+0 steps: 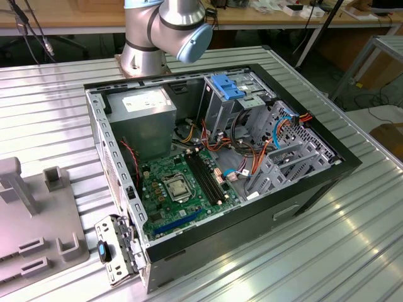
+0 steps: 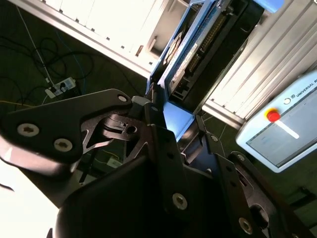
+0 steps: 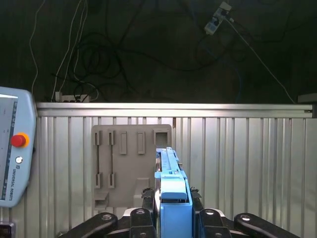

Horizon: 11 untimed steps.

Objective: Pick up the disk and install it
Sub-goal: 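Pick up the disk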

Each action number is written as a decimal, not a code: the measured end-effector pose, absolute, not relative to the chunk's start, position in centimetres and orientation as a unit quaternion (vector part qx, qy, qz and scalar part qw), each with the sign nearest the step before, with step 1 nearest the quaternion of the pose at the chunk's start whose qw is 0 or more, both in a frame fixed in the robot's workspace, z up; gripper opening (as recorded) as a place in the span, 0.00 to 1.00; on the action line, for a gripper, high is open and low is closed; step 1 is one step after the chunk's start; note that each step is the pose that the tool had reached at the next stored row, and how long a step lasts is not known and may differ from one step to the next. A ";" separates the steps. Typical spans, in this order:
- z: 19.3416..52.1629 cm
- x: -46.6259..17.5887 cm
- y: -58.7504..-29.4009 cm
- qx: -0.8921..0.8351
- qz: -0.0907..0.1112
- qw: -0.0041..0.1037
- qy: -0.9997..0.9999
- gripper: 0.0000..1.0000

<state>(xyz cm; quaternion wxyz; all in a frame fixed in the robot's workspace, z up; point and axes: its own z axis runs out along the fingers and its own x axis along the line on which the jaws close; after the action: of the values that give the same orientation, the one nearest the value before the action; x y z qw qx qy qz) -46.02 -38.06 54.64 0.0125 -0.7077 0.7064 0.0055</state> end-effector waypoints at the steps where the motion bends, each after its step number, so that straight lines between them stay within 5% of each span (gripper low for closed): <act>1: 54.6 -45.9 -38.1 -0.708 0.005 0.013 0.706 0.37; 11: 54.6 -45.0 -38.1 -0.708 0.005 0.013 0.706 0.37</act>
<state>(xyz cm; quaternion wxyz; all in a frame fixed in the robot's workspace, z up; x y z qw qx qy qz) -44.96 -38.05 54.63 0.0125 -0.7076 0.7064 0.0055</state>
